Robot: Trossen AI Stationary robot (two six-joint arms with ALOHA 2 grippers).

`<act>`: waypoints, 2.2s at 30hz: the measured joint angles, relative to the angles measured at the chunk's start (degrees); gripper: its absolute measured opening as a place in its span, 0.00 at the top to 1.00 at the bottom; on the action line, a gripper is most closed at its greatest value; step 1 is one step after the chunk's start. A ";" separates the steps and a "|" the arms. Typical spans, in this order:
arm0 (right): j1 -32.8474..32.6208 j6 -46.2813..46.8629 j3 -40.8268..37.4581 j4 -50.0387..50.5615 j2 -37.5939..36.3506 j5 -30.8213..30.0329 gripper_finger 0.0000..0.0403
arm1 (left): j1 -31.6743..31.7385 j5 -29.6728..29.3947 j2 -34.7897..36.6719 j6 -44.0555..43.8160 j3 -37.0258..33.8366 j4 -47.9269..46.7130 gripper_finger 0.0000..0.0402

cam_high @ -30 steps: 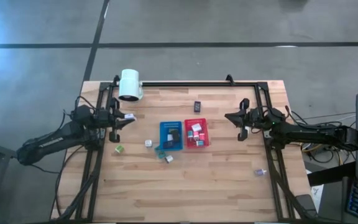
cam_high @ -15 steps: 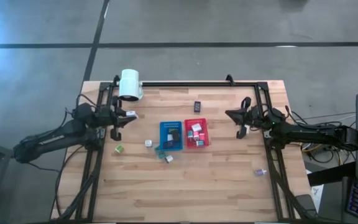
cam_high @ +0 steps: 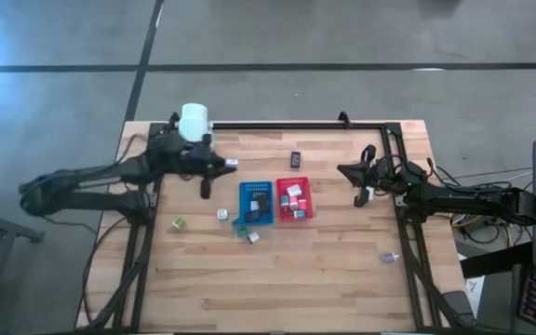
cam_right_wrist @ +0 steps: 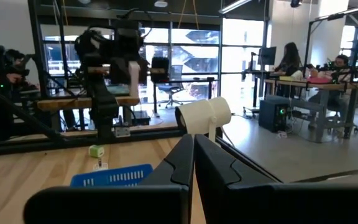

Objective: Pick & Place Office items
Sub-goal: Put the white digital clock into the blue bin

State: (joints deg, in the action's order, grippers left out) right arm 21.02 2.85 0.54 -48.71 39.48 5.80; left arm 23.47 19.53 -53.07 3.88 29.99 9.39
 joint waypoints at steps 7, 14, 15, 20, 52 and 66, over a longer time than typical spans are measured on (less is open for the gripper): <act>0.00 0.20 0.00 0.01 0.00 0.00 0.98 | -2.24 0.01 -20.31 4.76 11.85 -11.06 0.87; 0.00 1.21 0.00 0.02 0.00 0.02 0.98 | -6.01 0.00 -34.47 7.42 19.09 -14.61 0.87; 0.00 1.27 0.00 0.02 0.00 0.02 0.98 | -6.34 -0.02 -36.00 7.59 19.78 -15.01 0.87; 0.00 1.20 0.00 0.02 0.00 0.04 0.98 | -7.17 -1.84 -41.45 7.74 21.77 -16.10 0.87; 0.02 1.96 0.00 -0.09 0.00 0.07 0.98 | -7.82 -11.58 -45.39 9.61 22.13 -18.89 0.86; 0.02 2.73 0.00 -0.09 0.00 0.20 0.98 | -8.34 -9.92 -45.35 10.00 22.47 -19.56 0.63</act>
State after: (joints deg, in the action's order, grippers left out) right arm 21.04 5.58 0.54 -48.80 39.48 6.00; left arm 15.14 9.61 -98.41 13.88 52.46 -10.17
